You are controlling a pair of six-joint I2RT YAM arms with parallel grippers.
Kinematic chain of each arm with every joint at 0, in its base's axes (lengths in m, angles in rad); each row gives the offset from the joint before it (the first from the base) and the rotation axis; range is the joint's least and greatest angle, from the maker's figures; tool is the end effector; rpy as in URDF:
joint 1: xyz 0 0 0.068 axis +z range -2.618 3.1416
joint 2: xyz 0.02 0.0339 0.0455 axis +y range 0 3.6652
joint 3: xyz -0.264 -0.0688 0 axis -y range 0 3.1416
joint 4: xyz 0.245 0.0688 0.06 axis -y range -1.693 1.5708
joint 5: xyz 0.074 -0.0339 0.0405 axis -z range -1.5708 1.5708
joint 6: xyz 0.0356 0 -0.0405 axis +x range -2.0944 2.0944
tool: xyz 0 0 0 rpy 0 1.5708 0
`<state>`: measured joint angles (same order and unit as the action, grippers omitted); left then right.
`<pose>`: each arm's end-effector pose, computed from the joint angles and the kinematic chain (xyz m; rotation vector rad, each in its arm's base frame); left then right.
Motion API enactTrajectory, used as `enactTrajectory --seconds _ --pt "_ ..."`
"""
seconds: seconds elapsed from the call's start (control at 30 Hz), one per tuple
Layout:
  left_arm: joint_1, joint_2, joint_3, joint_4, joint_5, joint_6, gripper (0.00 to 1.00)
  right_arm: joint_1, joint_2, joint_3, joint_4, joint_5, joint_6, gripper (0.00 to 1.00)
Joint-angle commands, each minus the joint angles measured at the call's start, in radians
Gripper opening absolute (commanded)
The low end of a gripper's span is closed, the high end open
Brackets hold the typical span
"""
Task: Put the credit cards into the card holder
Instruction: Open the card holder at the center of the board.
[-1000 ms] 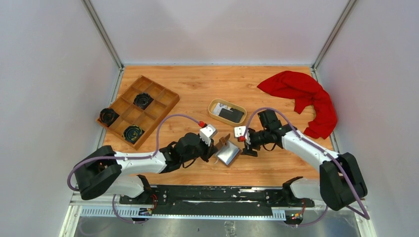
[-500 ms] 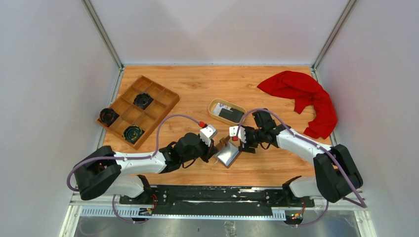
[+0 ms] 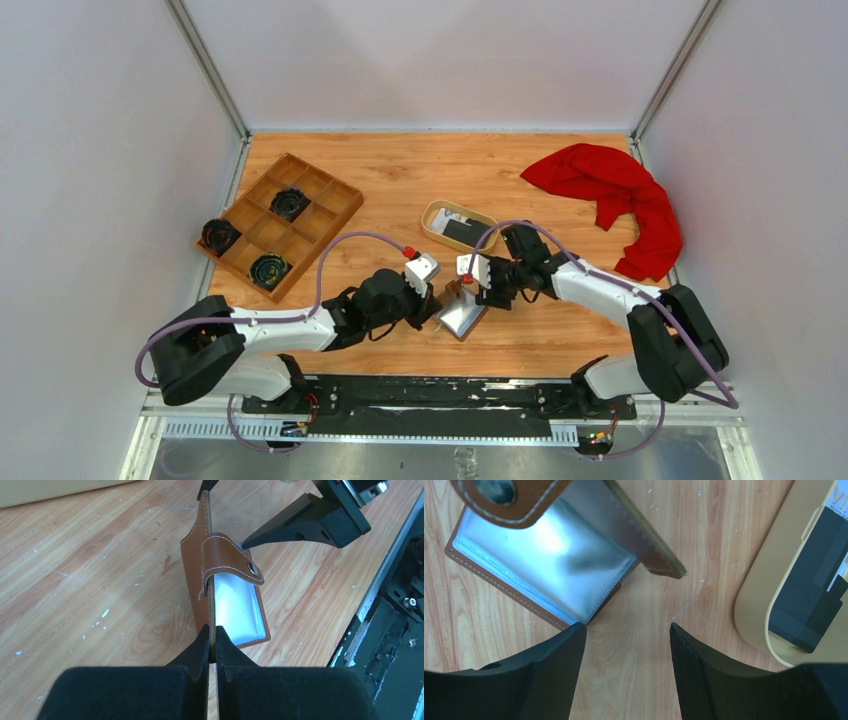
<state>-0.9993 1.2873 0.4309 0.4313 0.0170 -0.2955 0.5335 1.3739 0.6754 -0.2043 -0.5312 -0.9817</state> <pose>0.1357 -0.2121 0.1760 0.7341 1.9660 -0.8306 0.2142 0.1475 0.1786 -1.7731 1.5522 0.4413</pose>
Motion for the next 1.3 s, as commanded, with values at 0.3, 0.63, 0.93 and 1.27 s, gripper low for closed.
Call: enactTrajectory --seconds 0.3,0.63,0.93,1.27 --pt "-0.007 0.009 -0.003 0.02 0.017 -0.001 0.0 0.013 -0.063 0.048 0.01 -0.115 0.157 0.64" --pt "-0.006 0.053 0.016 0.021 0.045 -0.007 0.0 0.013 -0.014 0.096 0.0 -0.147 0.279 0.59" --pt "-0.007 0.097 0.019 0.069 0.085 -0.017 0.0 0.014 0.065 0.132 -0.011 -0.136 0.345 0.56" --pt "-0.005 0.114 0.031 0.089 0.137 0.0 0.0 0.026 0.069 0.151 -0.094 -0.247 0.215 0.3"
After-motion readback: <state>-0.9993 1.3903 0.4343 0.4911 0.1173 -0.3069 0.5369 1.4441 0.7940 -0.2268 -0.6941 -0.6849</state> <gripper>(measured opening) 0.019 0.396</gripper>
